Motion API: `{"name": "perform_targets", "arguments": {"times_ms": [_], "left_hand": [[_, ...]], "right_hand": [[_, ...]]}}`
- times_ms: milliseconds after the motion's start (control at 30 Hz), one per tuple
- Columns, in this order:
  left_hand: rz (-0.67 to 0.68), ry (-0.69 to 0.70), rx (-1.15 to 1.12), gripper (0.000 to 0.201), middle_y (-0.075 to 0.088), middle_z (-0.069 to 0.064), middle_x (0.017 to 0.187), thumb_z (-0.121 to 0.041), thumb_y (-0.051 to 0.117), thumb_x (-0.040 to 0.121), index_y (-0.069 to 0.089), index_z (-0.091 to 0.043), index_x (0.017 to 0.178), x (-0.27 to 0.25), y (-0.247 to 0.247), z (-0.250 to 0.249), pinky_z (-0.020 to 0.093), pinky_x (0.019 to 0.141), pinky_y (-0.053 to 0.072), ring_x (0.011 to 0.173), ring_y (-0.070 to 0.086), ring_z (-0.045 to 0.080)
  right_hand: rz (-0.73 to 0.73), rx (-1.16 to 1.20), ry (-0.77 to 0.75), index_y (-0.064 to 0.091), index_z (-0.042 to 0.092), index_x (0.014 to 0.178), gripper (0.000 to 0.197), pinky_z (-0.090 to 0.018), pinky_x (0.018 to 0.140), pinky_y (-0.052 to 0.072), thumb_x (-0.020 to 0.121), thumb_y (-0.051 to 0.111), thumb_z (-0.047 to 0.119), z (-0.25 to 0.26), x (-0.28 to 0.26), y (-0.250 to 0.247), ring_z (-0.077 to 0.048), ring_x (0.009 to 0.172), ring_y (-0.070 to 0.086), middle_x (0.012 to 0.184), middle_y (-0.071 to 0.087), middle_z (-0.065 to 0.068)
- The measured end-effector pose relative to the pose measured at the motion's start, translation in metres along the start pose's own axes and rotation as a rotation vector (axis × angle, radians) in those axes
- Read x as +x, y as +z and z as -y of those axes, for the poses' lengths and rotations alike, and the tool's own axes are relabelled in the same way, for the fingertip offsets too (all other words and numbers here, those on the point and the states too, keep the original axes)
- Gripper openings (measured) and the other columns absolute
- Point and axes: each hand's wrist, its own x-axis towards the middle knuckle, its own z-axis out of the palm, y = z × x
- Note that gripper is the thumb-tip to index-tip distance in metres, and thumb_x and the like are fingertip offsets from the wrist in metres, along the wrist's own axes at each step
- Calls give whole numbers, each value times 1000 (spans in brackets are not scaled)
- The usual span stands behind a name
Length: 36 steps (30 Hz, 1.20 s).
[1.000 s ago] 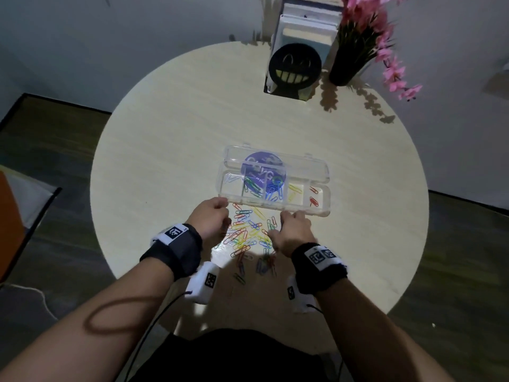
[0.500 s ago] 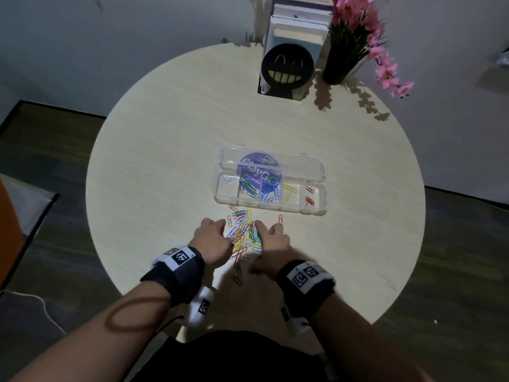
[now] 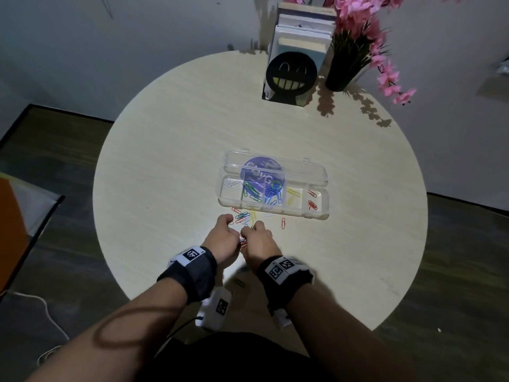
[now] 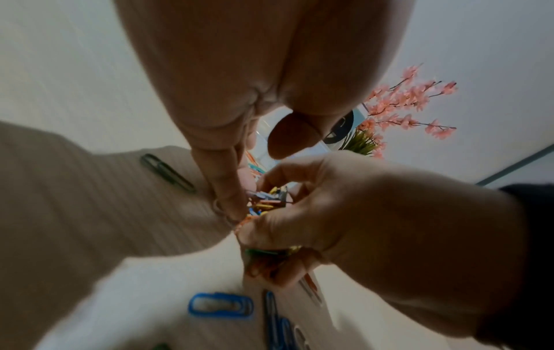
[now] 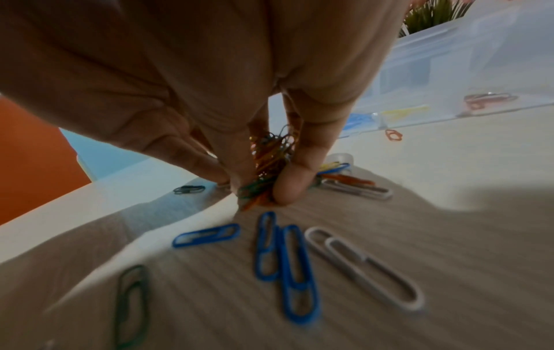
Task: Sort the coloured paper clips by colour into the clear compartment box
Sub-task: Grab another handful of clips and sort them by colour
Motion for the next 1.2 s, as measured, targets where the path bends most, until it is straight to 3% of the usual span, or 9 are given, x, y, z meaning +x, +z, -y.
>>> {"name": "perform_targets", "arguments": {"times_ms": [67, 167, 367, 500, 600, 767, 1000, 1067, 1200], "left_hand": [[-10, 5, -82, 56, 54, 3, 95, 0, 50, 74, 41, -15, 128, -1, 1, 1, 40, 80, 50, 82, 56, 24], [-34, 41, -171, 41, 49, 1, 86, 8, 42, 80, 50, -11, 116, -5, 2, -1, 30, 62, 45, 69, 49, 20], [-28, 62, -253, 29, 53, 5, 77, 8, 40, 88, 58, -6, 105, -6, -11, -7, 21, 48, 36, 57, 44, 17], [7, 29, -423, 16, 54, 15, 79, 4, 48, 89, 58, -7, 95, -11, -20, -12, 28, 55, 41, 62, 49, 21], [72, -14, -628, 15, 55, 15, 84, -8, 46, 94, 57, -5, 104, -20, -21, -20, 34, 61, 44, 69, 51, 24], [383, -103, -895, 40, 67, 11, 82, -36, 34, 97, 65, -10, 96, -34, -16, -40, 39, 72, 56, 73, 66, 26], [567, -123, -1213, 45, 68, 16, 90, -31, 41, 85, 70, 2, 95, -56, -20, -62, 31, 79, 53, 82, 68, 26], [575, -112, -1243, 43, 69, 17, 86, -26, 39, 86, 68, 4, 96, -59, -22, -64, 30, 74, 53, 78, 69, 26], [598, -65, -1324, 38, 69, 23, 97, -19, 38, 86, 60, 5, 105, -68, -24, -70, 42, 74, 58, 83, 70, 29]], "right_hand": [[3, -8, 14, 49, 17, 122, 34, -43, 87, 43, 90, 44, 8, -2, -2, -2, -35, 117, 41, 126, 38, -12], [7, -27, 23, 51, 15, 119, 33, -41, 87, 43, 88, 45, 6, -3, -3, -2, -36, 116, 44, 124, 40, -13], [-39, 21, 43, 61, 13, 105, 23, -33, 80, 44, 85, 51, 5, -8, -4, -12, -32, 108, 52, 114, 52, -13], [-95, 240, 85, 58, 15, 73, 12, -23, 57, 44, 75, 60, 3, -15, -10, -32, -26, 69, 57, 79, 59, -10], [-194, 417, 59, 59, 14, 72, 12, -16, 44, 41, 74, 64, 3, -11, -25, -53, -14, 45, 50, 64, 57, -9], [-301, 421, -190, 68, 10, 82, 11, -25, 66, 42, 72, 70, 7, 23, -50, -82, -16, 72, 54, 80, 61, -4], [-277, 111, -374, 68, 27, 109, 34, -38, 95, 40, 76, 72, 20, 41, -76, -99, -17, 106, 54, 106, 68, 3], [-308, 104, -376, 67, 33, 110, 39, -36, 96, 38, 74, 74, 23, 39, -82, -106, -11, 104, 53, 107, 69, 10], [-445, 351, -357, 71, 23, 99, 27, -19, 81, 44, 74, 74, 13, 30, -84, -122, -3, 82, 58, 94, 69, 9]]}}
